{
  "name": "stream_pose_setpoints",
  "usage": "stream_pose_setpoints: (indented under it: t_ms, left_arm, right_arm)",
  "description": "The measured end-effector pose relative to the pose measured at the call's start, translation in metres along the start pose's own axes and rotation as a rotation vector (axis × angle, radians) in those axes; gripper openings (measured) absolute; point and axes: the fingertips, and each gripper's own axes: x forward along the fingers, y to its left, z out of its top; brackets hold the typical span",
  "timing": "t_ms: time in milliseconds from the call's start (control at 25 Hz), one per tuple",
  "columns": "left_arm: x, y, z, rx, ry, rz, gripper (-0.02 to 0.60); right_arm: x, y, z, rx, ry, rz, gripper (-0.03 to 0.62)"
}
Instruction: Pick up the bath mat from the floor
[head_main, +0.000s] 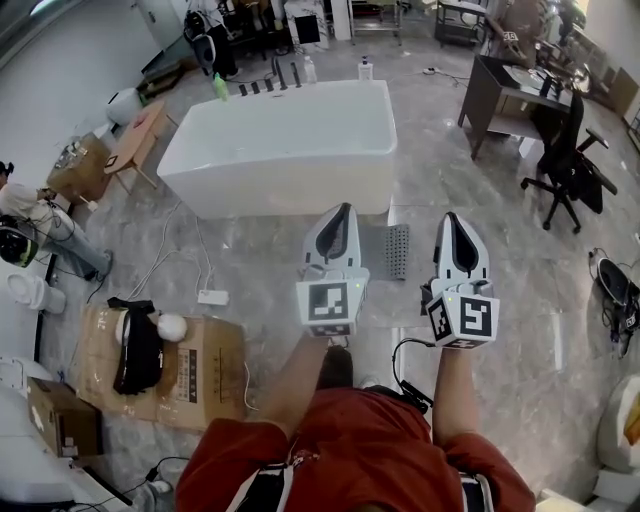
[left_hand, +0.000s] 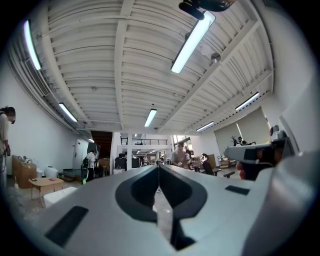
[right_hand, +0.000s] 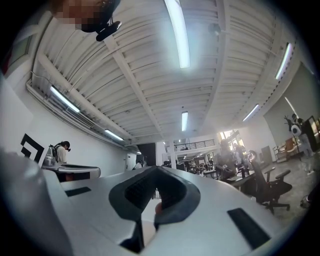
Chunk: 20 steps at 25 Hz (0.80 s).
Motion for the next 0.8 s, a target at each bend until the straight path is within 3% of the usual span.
stream_pose_setpoints:
  t_ms: [320, 800]
  left_arm:
    - [0.031, 0.023, -0.011, 0.002, -0.02, 0.006, 0.015]
    - [0.107, 0.094, -0.021, -0.022, -0.034, -0.027, 0.015]
  right_arm:
    - [0.04, 0.001, -0.016, -0.017, 0.018, 0.008, 0.011]
    - [0.135, 0.02, -0.03, -0.032, 0.011, -0.005, 0.011]
